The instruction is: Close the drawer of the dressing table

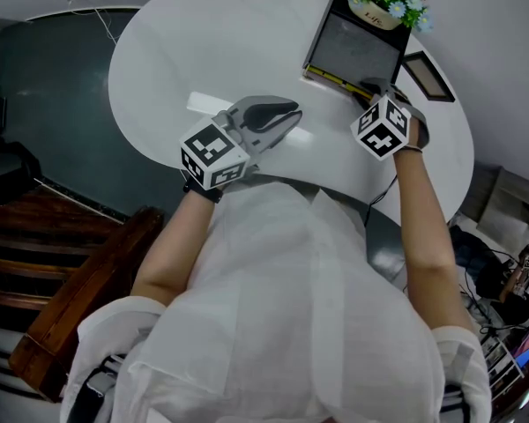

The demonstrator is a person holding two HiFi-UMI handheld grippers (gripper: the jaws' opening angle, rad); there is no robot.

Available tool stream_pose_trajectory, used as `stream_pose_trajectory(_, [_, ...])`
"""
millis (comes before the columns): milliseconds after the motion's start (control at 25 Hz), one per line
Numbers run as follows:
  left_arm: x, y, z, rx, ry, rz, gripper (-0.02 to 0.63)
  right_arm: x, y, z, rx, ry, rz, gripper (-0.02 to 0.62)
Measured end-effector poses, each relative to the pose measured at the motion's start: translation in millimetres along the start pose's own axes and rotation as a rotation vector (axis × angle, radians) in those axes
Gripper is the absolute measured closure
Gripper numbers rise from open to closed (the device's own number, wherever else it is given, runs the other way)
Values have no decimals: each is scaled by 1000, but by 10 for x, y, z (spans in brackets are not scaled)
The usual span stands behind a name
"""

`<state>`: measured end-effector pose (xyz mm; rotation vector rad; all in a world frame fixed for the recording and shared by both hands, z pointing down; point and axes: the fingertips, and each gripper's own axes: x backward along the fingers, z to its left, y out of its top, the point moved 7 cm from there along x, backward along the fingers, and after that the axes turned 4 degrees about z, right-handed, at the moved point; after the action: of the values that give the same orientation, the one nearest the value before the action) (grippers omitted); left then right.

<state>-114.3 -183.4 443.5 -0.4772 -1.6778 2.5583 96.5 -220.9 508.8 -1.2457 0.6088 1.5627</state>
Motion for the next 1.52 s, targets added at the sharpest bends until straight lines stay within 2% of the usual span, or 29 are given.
stream_pose_trajectory(320, [28, 1, -21, -2, -1, -1, 549, -4, 9, -42, -13, -27, 14, 529])
stream_pose_trajectory(760, [102, 65, -59, -25, 9, -2, 549, -9, 13, -51, -44, -21, 21, 531])
stream_pose_trajectory(1120, [287, 203, -116, -76, 59, -25, 551, -21, 6, -58, -81, -16, 16, 525])
stream_pose_trajectory(1360, [432, 280, -163, -111, 93, -44, 551, 204, -100, -120, -245, -62, -63, 527])
stream_pose_trajectory(1520, [508, 297, -163, -119, 117, -57, 552, 508, -290, -106, -469, -102, -191, 535])
